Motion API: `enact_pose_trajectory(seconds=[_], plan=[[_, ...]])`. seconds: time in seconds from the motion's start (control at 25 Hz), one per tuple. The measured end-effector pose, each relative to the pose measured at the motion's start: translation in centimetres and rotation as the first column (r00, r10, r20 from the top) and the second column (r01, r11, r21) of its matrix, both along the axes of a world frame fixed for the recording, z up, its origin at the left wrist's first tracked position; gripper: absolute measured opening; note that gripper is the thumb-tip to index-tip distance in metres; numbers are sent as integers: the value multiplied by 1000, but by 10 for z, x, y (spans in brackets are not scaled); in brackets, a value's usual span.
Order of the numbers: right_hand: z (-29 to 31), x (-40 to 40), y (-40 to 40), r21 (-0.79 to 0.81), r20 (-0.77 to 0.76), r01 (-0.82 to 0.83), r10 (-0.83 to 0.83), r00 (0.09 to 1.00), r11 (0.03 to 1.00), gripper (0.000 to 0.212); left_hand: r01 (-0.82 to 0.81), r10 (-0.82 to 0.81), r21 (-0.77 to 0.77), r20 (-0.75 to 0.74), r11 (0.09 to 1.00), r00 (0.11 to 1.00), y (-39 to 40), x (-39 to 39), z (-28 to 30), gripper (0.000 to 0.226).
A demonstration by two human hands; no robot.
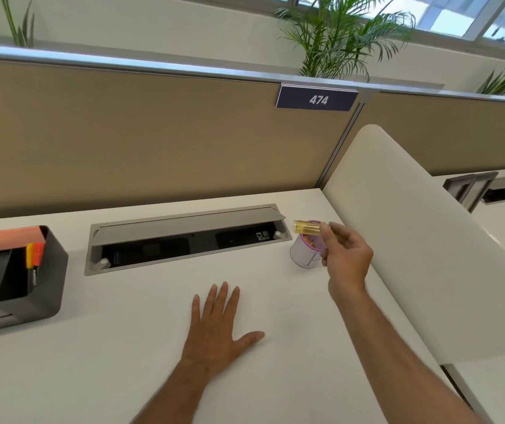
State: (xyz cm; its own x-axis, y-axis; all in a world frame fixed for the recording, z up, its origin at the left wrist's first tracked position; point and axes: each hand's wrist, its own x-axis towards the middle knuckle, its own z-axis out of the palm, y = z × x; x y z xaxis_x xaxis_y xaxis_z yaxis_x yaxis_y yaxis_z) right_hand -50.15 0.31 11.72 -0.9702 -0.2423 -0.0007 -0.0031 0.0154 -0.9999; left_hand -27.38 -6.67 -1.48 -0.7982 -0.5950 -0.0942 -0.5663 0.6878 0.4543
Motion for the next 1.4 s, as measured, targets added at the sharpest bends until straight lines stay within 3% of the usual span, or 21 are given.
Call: enact_pose_trajectory(seconds=[0.08, 0.2, 0.32, 0.44, 0.56, 0.64, 0.76, 0.8, 0.88, 0.96, 1.0, 1.24, 1.4], plan=[[3, 31, 4, -123, 292, -47, 82, 953, 991, 10, -70, 112, 212, -194, 975, 974, 1, 0, 20, 101], [3, 83, 12, -206, 597, -144, 241, 765, 968, 22, -70, 317, 458, -487, 886, 814, 8, 2, 54, 77], [2, 136, 19, -241, 697, -301, 381, 608, 923, 33, -56, 411, 502, -633, 863, 656, 19, 17, 80, 54], [2, 184, 26, -273, 710, -426, 479, 517, 863, 35, -91, 468, 495, -722, 864, 510, 27, 51, 93, 36], [-3, 218, 30, -256, 694, -534, 538, 478, 805, 35, -148, 483, 472, -748, 869, 456, 33, 89, 97, 29], [-10, 240, 35, -179, 653, -592, 545, 526, 786, 31, -198, 491, 454, -740, 869, 459, 35, 116, 97, 31], [-34, 268, 48, 296, 315, -675, 598, 737, 676, 18, -269, 503, 425, -732, 864, 459, 36, 154, 94, 32], [-44, 276, 53, 474, 200, -659, 658, 726, 583, 30, -292, 508, 417, -728, 861, 460, 36, 165, 92, 32], [-69, 286, 60, 703, 120, -613, 789, 602, 361, 54, -324, 522, 412, -714, 852, 467, 38, 183, 88, 31], [-86, 296, 64, 831, 97, -524, 878, 469, 188, 63, -347, 518, 390, -714, 853, 471, 43, 198, 88, 30], [-93, 297, 65, 868, 77, -474, 901, 427, 150, 62, -354, 508, 373, -718, 858, 475, 45, 203, 88, 31], [-105, 298, 66, 867, -29, -444, 914, 405, 225, 37, -373, 461, 302, -747, 877, 479, 54, 218, 88, 34], [-93, 301, 79, 744, -75, -530, 839, 538, 406, 38, -345, 404, 251, -764, 904, 503, 58, 226, 86, 30]])
